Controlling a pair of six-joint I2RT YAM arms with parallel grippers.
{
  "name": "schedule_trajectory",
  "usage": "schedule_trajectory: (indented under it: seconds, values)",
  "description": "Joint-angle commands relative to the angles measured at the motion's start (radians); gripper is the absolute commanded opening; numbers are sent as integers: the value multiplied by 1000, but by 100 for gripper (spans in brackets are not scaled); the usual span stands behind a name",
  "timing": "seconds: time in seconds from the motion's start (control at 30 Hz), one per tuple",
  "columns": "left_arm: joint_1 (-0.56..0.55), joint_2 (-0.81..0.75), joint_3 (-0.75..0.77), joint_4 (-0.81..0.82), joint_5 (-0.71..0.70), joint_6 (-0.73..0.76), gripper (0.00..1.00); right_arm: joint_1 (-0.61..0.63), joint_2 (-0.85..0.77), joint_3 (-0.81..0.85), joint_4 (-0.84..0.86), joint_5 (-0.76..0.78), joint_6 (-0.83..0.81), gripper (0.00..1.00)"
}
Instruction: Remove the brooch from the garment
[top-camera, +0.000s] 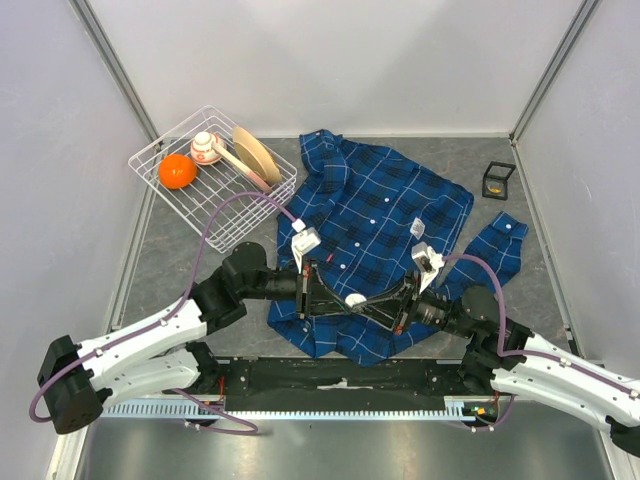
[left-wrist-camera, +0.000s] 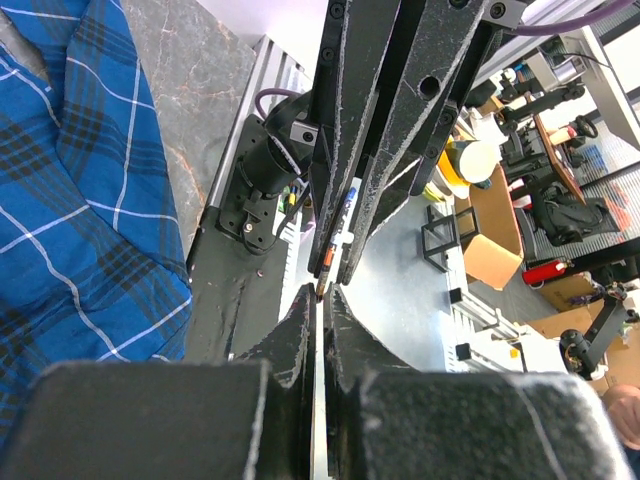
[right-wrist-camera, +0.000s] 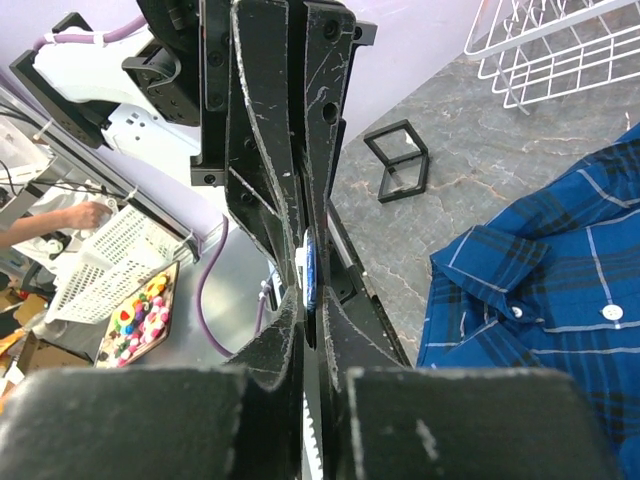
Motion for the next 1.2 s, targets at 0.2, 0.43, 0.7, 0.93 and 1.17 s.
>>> schedule_trajectory:
  seconds: [0.2, 0.43, 0.7, 0.93, 1.17]
  values:
    - [-7, -37, 5, 34, 6, -6, 2, 0, 38, -16, 0, 129, 99, 0]
    - [-7, -62, 0, 13, -72, -32, 2, 1, -12, -111, 58, 273, 225, 0]
    - [-9, -65, -50, 91, -113, -116, 2, 0, -70, -228, 236, 354, 320, 0]
    - [11, -59, -20, 11, -132, -130, 5, 0, -15, -179, 237, 252, 233, 0]
    - [65, -102, -87, 77, -92, -187, 27, 0, -110, -182, 245, 161, 177, 0]
